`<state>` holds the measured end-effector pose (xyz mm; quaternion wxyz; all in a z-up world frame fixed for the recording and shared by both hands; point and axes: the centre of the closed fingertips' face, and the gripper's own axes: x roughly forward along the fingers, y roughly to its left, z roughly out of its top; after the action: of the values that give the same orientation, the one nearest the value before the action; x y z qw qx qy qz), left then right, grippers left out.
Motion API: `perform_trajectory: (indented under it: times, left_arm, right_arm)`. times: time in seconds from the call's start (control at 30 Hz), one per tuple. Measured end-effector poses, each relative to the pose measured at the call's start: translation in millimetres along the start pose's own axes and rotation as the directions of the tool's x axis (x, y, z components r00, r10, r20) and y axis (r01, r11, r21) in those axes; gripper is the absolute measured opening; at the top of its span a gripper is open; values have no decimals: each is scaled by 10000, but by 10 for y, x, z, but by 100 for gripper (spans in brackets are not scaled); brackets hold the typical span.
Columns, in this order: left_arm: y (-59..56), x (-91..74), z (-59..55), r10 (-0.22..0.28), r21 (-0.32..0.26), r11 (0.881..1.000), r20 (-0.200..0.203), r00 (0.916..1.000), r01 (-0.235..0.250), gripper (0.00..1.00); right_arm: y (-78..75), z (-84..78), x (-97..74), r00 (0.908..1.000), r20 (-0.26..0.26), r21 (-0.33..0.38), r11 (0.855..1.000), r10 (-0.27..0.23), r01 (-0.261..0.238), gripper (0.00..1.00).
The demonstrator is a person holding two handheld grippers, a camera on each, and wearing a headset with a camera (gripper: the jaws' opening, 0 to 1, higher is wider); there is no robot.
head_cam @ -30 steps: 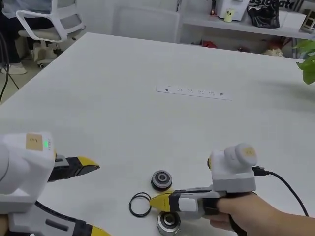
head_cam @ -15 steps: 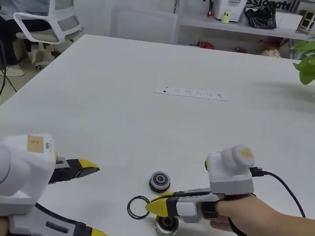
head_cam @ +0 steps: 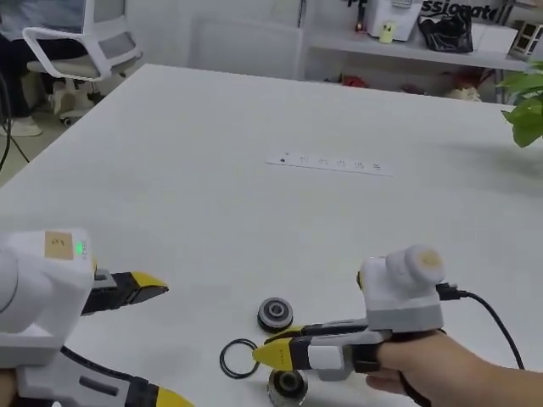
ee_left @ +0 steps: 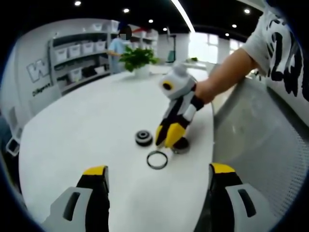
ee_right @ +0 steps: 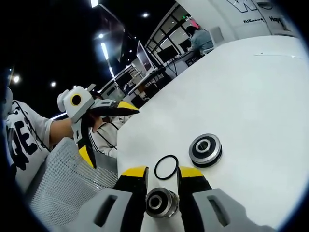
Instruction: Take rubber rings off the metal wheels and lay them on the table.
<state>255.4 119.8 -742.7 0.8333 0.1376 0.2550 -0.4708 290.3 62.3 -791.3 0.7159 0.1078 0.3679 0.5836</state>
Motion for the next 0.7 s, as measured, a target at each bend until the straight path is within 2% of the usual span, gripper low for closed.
perform_trajectory:
  times: [0.7]
  left_arm:
    - [102,8,109,147,86,9999,117,9998,-148,86]
  right_arm:
    - [93,151,-184,9994,344,-602,9982,-50,70,25]
